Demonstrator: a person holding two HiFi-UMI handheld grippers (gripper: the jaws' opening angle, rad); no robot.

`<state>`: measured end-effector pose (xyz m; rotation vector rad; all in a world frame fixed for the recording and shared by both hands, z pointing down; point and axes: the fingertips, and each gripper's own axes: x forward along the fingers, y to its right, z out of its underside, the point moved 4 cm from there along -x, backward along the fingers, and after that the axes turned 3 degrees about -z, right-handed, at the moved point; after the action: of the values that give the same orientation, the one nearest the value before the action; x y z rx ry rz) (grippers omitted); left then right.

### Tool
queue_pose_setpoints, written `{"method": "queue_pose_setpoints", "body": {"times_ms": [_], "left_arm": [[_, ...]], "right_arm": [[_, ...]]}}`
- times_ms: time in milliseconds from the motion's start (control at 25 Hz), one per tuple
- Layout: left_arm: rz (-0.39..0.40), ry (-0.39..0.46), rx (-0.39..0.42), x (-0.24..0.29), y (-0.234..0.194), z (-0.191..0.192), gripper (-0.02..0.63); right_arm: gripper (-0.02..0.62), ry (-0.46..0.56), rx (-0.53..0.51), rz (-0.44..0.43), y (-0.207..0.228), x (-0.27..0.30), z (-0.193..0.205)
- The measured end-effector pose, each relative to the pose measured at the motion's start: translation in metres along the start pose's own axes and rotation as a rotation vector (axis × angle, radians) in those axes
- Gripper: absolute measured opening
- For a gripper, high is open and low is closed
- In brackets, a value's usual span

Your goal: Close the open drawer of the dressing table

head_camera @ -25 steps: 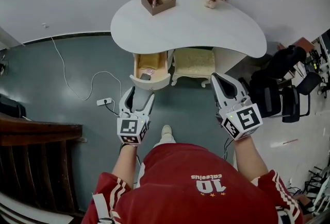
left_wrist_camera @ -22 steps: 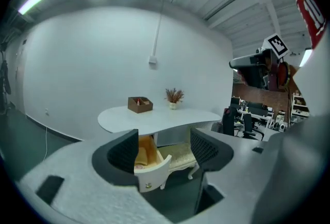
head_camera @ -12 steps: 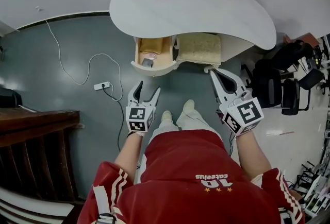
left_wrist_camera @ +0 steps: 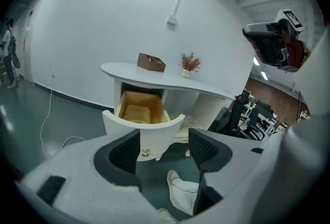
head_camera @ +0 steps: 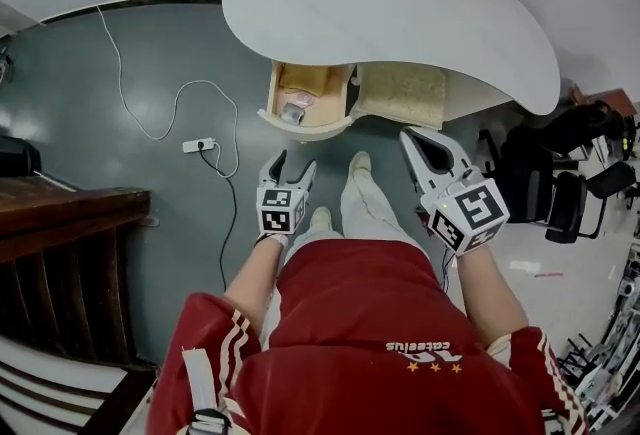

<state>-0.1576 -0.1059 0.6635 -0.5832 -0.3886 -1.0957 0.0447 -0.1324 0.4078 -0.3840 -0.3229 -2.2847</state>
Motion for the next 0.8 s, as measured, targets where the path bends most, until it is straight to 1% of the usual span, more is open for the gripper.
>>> {"method": "queue_pose_setpoints", "body": {"times_ms": [80,200,280,360,480,600,680,800], "left_arm": [[-0.012,-0.017,-0.019,0.015,-0.002,0.007,0.286],[-0.029,-0.028,-0.085,0.035,-0.008,0.019,0.276],[-0.04,-0.035,-0.097,0.047,-0.012,0.026,0.276],[-0.049,-0.055,-0.078,0.062,-0.015,0.036,0.274],[-0.068,-0.129,-0.051,0.089,-0.02,0.062,0.265],[-0.099,-0.182,-0.045,0.108,-0.033,0.082,0.265],[-0.108,-0.2,-0.035,0.116,-0.038,0.088,0.265],[-0.109,-0.207,-0.007,0.127,-0.043,0.094,0.254]], "right_arm": [[0.005,-0.021,0.014,-0.014,0.013,0.011,0.005],[0.005,-0.057,0.026,-0.061,0.027,0.028,0.011],[0.005,-0.078,0.027,-0.094,0.033,0.038,0.014],[0.005,-0.089,0.026,-0.132,0.039,0.046,0.015],[0.005,-0.11,0.014,-0.191,0.043,0.057,0.021],[0.005,-0.145,-0.001,-0.236,0.04,0.071,0.033],[0.005,-0.16,0.0,-0.245,0.038,0.079,0.043],[0.005,-0.158,0.04,-0.227,0.041,0.092,0.065]]}}
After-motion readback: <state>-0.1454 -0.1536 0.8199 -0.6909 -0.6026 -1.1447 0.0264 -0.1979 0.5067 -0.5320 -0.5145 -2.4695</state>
